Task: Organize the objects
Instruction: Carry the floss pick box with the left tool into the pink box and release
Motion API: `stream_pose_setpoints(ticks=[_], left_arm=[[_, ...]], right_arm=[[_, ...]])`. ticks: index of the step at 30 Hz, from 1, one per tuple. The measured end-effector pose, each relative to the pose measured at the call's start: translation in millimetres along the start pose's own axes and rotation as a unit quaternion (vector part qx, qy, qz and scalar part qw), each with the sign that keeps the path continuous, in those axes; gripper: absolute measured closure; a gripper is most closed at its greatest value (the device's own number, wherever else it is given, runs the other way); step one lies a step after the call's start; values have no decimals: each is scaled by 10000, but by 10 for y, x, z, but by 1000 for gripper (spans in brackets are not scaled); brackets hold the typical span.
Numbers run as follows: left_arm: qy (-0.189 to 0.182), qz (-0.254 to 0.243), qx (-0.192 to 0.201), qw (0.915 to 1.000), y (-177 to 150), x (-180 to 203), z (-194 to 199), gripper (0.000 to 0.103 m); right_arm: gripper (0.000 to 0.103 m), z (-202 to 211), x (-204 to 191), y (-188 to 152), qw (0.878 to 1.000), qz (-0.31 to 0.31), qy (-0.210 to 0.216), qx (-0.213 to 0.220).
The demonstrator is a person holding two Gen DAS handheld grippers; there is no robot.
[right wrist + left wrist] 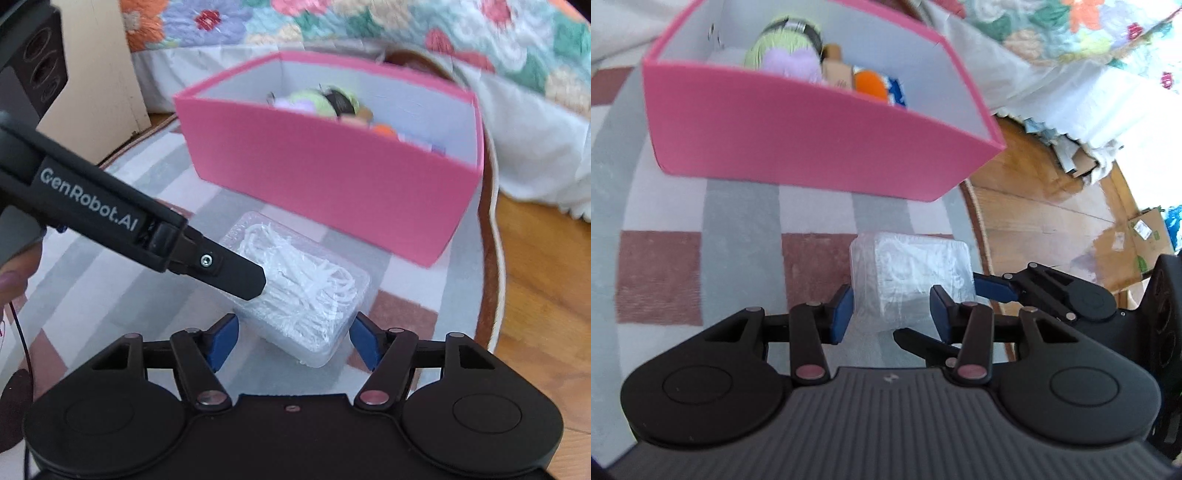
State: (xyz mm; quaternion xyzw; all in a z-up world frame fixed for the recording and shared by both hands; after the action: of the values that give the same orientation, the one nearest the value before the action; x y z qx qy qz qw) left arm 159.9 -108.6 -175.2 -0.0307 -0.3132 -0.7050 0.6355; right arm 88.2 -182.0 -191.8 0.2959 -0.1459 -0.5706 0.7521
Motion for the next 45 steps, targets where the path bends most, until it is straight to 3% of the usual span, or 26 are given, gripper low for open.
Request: stream_pose_setpoints(ticks=[8,14,20,25,30,36,45], left_arm=[[-113,-311,352,9988,113,110,667,59],[-51,-750,603,9954,223,248,1092,59],[16,-1001,787,9919,395,368,1317,59],[157,-1046,980,9895,742,388,1430,59],[295,-862,1098,9898,1251,261,1348,59],[389,-421,967,9937,1750,-31,976,59],[649,-147,598,9960,2077,-375,202,59]], right_arm=[[32,487,-240,261,9985,-62,-70,540],[31,767,-445,559,9975,284,-180,629],[31,957,-533,806,9951,661,-260,693],[32,973,-521,1138,9918,894,-444,796],[32,813,-322,1585,9919,791,-370,919],[37,377,71,1956,9966,366,-91,737],[38,-441,487,2073,9994,123,4,326]])
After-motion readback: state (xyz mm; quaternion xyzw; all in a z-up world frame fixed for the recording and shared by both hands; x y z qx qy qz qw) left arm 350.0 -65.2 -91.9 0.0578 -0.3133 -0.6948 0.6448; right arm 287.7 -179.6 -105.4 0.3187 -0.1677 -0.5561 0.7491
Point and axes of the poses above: each gripper's, at about its wrist camera, not at the fingertips, and z roughly against the way its jaws point, x to its right, y to its top, the point moved 7 cm from there along -z, roughly the way its jaws point, and after that the axes turned 6 degrees about y, right-handed, at the moved point
